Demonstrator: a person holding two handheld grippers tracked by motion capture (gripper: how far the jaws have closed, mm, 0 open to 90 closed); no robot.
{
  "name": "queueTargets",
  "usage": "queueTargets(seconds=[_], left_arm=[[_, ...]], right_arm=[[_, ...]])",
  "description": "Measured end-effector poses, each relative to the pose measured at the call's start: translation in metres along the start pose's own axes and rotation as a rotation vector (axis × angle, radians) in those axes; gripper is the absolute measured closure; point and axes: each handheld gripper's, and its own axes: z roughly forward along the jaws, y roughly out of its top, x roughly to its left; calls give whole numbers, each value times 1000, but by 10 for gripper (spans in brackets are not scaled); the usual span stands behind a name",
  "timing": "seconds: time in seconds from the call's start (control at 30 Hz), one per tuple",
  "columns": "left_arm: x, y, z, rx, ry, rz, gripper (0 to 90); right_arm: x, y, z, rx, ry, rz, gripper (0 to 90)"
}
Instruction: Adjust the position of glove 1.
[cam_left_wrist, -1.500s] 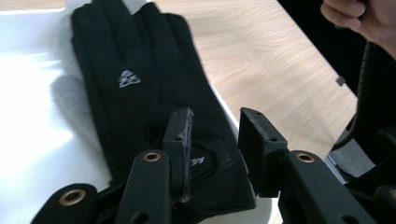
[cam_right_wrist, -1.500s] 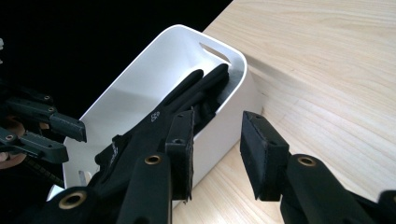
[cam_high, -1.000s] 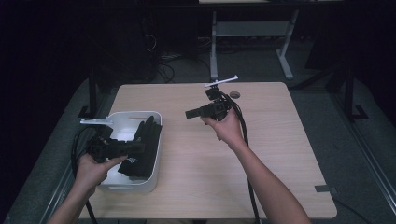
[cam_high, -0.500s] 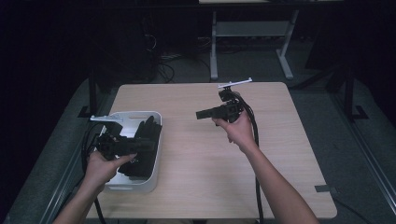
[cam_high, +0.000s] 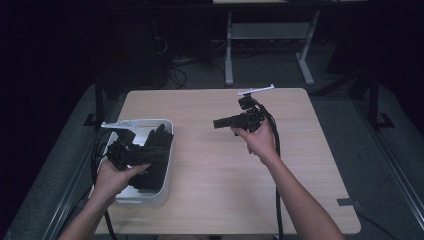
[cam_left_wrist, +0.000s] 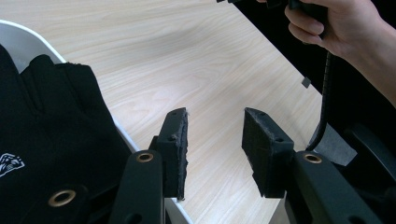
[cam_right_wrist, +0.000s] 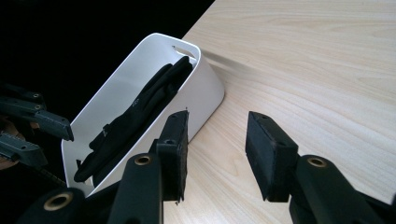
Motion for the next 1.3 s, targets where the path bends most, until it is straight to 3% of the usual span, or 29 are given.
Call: queueTargets(seconds=[0.23,1.3], left_arm=[[-3,2,3,-2,-19,3,602],[-16,8,21,33,-30,38,586]], right_arm=[[-2,-1,-3,3,4,5,588],[-15,-18,-34,-34,-18,46,584]])
